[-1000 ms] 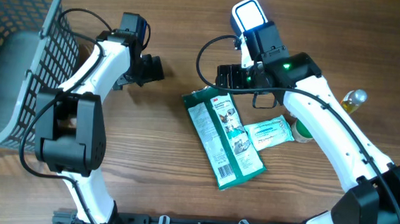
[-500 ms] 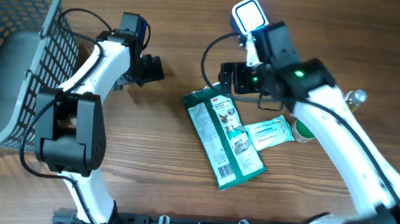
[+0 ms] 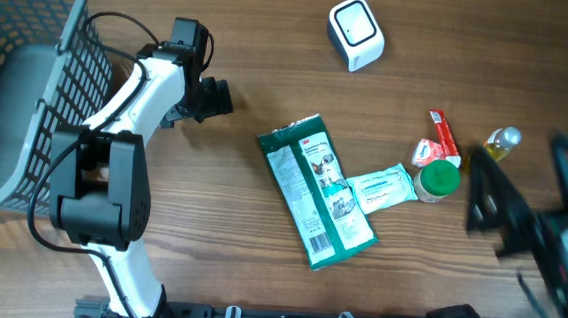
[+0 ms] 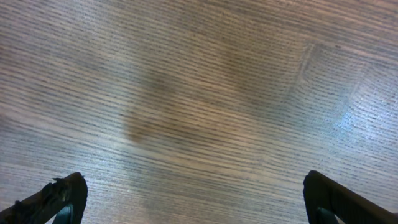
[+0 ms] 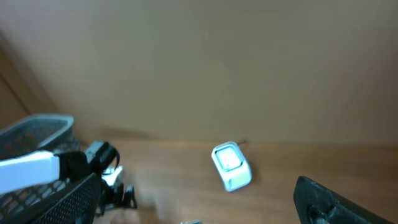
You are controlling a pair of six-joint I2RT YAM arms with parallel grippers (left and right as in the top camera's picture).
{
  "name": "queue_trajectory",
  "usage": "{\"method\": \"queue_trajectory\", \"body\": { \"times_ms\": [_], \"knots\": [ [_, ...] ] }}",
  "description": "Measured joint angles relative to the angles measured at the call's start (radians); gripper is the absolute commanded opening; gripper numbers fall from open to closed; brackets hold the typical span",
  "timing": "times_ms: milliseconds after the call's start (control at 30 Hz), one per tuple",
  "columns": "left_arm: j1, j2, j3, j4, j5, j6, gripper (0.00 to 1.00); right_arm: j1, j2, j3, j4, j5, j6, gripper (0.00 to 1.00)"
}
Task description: Scan the item barcode
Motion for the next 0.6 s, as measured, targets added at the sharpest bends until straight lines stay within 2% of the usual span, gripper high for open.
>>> {"method": "queue_trajectory", "body": {
  "times_ms": [200,300,367,500,600],
  "knots": [
    [0.0,0.0,0.0,0.0,0.0,0.0,1.0,-0.108,-0.322,-0.264,0.027,0.003,-0.014,1.0],
    [0.0,0.0,0.0,0.001,0.0,0.0,1.0,-0.155,-0.443,-0.426,0.142,0.002,-0.014,1.0],
    [0.0,0.0,0.0,0.0,0.0,0.0,1.0,-0.183,-0.496,-0.527,0.285,-0.005,-0.014,1.0],
    [0.0,0.0,0.0,0.001,0.0,0.0,1.0,-0.199,-0.584,-0.732,0.732,-0.035,-0.014,1.0],
    [0.0,0.0,0.0,0.0,0.0,0.0,1.0,-0.199,-0.618,-0.84,0.981,-0.047,-0.014,1.0]
  ]
}}
